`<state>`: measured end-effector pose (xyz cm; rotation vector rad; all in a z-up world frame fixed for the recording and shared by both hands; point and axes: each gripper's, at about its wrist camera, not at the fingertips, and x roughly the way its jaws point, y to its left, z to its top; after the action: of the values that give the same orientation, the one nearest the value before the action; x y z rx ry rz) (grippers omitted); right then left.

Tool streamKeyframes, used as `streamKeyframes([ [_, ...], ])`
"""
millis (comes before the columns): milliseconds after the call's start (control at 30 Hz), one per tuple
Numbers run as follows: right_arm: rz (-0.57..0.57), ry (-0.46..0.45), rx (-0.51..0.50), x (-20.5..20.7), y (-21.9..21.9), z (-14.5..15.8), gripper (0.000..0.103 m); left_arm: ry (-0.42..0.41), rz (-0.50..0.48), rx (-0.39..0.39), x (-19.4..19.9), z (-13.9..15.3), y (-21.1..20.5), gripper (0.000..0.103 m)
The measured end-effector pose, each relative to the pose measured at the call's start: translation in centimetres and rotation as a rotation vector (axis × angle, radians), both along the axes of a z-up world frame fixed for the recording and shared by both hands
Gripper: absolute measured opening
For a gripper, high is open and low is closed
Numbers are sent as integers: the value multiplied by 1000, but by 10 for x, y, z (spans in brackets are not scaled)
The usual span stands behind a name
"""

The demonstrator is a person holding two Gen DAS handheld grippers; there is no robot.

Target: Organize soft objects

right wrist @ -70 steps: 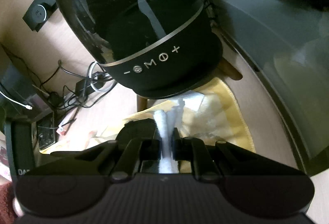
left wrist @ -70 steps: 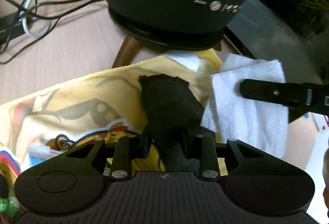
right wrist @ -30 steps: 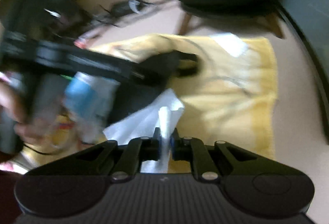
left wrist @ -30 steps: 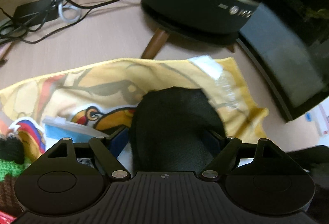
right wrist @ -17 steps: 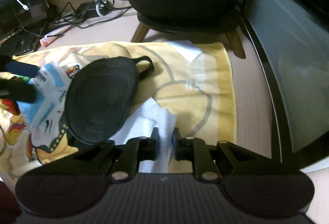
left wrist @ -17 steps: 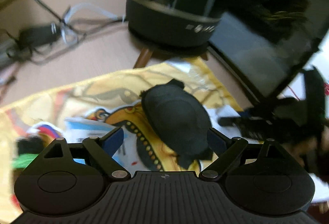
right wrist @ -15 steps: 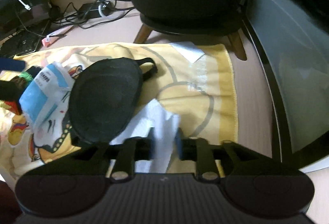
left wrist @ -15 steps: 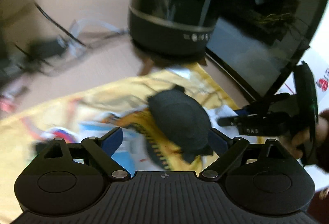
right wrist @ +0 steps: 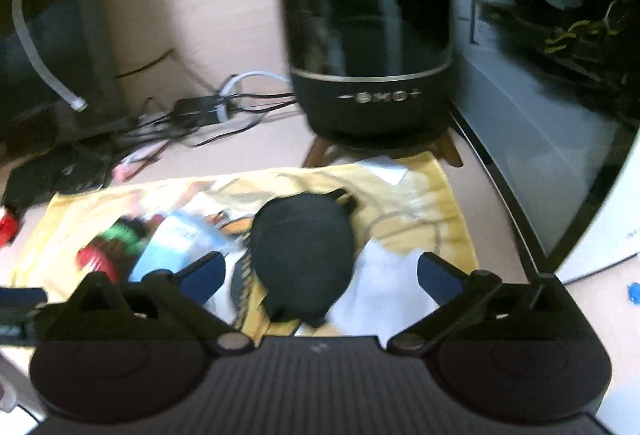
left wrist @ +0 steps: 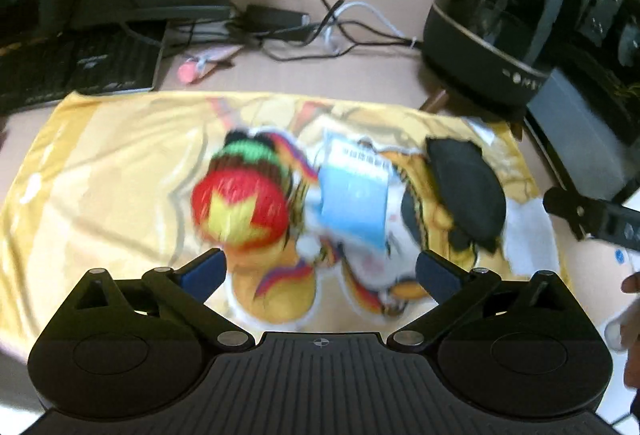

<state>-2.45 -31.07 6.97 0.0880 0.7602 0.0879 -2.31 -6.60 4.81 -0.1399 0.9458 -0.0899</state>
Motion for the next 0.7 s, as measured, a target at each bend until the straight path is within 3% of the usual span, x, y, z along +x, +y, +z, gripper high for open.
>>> streamKeyframes([
  [67,4,13,-67,-28,18,-11,103,-6,-15,49,-18,-7,-3,103],
  [167,-20,95,-21,-66,31,-30,103,31,3,72,-35,-17,-1,103],
  [233,56,145,21,-77,38,-35,103,38,13,66,-38,-19,-1,103],
  [367,30,64,-80,-65,42,-20,103,13,79,88,-28,-18,-2,103],
  [467,38,68,-61,-57,40,-18,103,-39,61,119,-30,-11,-9,103],
  [700,29,128,-30,-41,41,-25,103,-23,89,118,-25,-8,-4,103],
])
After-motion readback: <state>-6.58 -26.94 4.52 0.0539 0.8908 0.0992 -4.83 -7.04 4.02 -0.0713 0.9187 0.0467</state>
